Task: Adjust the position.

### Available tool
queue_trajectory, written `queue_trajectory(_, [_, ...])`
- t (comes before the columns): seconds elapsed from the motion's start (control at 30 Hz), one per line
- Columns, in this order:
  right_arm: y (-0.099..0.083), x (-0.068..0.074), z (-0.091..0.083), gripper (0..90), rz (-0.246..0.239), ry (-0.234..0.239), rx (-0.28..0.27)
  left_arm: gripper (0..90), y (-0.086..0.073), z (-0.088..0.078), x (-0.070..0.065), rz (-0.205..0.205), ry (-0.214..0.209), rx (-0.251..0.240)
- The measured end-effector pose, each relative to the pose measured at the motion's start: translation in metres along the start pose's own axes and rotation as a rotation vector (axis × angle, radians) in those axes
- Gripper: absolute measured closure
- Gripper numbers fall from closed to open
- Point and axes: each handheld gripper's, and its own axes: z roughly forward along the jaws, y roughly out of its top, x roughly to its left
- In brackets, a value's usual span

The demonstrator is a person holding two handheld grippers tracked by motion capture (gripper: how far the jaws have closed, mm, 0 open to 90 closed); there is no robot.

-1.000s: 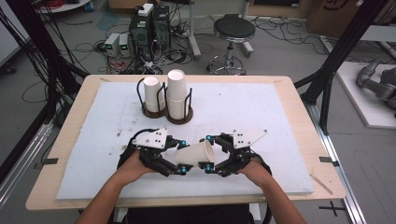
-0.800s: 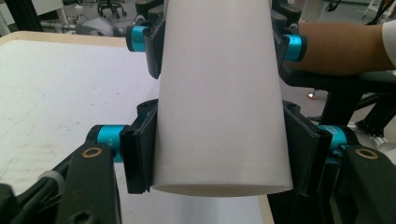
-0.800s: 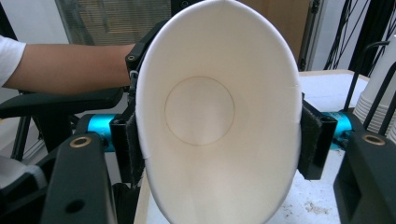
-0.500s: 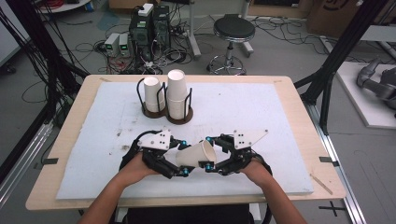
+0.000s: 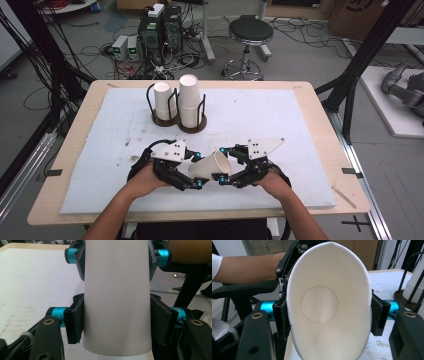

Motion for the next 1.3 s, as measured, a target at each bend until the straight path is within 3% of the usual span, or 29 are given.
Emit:
queue_trajectory(0.13, [0.000,0.000,0.000,34.3,0.003,0.001,-0.007,36.8,-0.002,0.001,0.000,-0.014,-0.006,-0.024])
queue_trajectory(0.37, [0.001,0.001,0.000,24.6,0.031,-0.006,-0.067,36.6,-0.007,0.003,0.000,-0.044,-0.024,-0.125])
queue_trajectory(0.53, [0.001,0.000,-0.002,25.6,0.040,-0.008,-0.083,36.5,-0.007,0.002,0.000,-0.063,-0.029,-0.183])
queue_trajectory(0.67, [0.002,0.001,-0.002,32.7,0.011,0.015,-0.085,36.5,-0.009,0.005,0.000,-0.054,-0.033,-0.171])
queue_trajectory(0.9, [0.002,0.001,0.001,34.2,-0.010,0.012,-0.028,31.1,-0.008,0.016,-0.005,-0.044,0.006,-0.066])
queue_trajectory(1.1, [0.001,0.000,0.001,34.4,-0.001,0.011,-0.018,30.1,-0.005,0.014,-0.006,-0.024,0.030,-0.048])
queue_trajectory(1.3, [0.001,0.001,0.002,34.9,0.007,0.019,-0.010,36.0,-0.006,0.014,-0.004,-0.028,0.012,-0.043])
